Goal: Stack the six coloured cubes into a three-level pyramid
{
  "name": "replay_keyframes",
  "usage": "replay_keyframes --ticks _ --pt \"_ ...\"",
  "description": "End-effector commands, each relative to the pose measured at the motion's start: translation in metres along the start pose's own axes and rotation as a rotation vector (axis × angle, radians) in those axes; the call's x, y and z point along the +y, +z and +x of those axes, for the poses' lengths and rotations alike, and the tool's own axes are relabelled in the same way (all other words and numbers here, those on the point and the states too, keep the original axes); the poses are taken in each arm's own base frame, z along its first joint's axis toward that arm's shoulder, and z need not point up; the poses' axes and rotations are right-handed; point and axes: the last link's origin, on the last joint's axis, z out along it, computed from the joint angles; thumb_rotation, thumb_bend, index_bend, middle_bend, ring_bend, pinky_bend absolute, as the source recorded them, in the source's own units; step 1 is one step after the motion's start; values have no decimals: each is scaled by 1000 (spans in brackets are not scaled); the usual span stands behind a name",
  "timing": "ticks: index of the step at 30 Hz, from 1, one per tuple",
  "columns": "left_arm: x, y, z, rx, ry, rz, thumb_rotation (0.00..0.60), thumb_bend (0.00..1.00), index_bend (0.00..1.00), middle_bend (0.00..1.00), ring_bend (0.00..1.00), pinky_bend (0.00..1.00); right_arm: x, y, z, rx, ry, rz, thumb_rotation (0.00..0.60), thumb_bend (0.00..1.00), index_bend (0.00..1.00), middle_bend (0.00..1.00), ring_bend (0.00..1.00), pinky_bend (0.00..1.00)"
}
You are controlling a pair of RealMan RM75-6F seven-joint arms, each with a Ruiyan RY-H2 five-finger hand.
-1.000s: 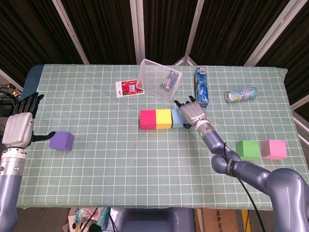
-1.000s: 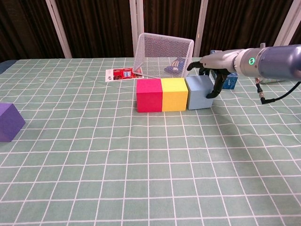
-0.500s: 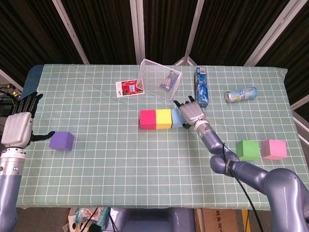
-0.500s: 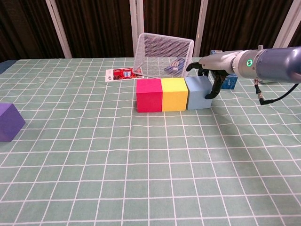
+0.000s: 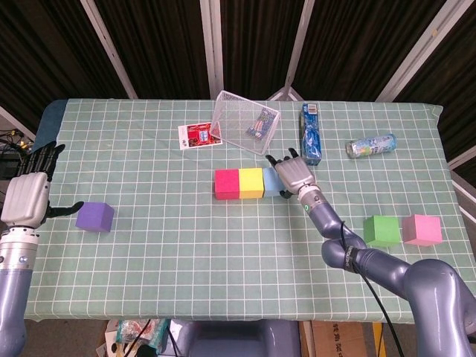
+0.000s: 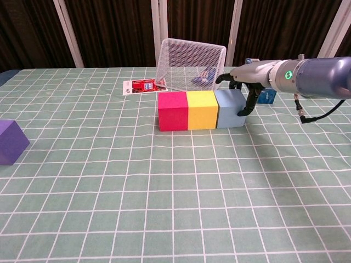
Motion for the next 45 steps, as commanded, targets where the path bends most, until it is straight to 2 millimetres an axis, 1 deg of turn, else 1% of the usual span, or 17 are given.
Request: replay_keyframes --ticks 1,8,12,22,31,34,38,45 --pt "0 0 0 1 -1 1 600 107 0 0 0 0 0 0 0 -1 -1 -2 600 299 0 374 252 0" --pt "0 0 0 -1 0 2 600 107 0 0 0 0 1 -1 -1 1 -14 -10 600 299 0 235 252 0" --pt "0 0 0 -1 0 1 600 107 0 0 0 0 1 -2 -3 0 -9 -15 600 299 0 200 252 0" --pt "1 -1 0 -5 -2 -2 600 107 0 0 0 0 -2 -7 -4 1 -1 -14 600 298 0 149 239 0" --pt "3 -3 2 -3 -14 -15 600 107 0 0 0 0 2 -22 -6 2 6 -45 600 298 0 121 208 0" --pt "4 -4 4 -1 -19 -17 600 107 0 0 0 0 4 -27 -5 4 20 -65 600 298 0 118 181 0" --pt "4 -5 4 -5 -23 -20 600 107 0 0 0 0 7 -34 -6 6 29 -85 600 299 0 114 106 0" --pt "7 -8 5 -5 -31 -33 600 107 0 0 0 0 7 -42 -5 6 68 -100 600 299 0 114 81 0"
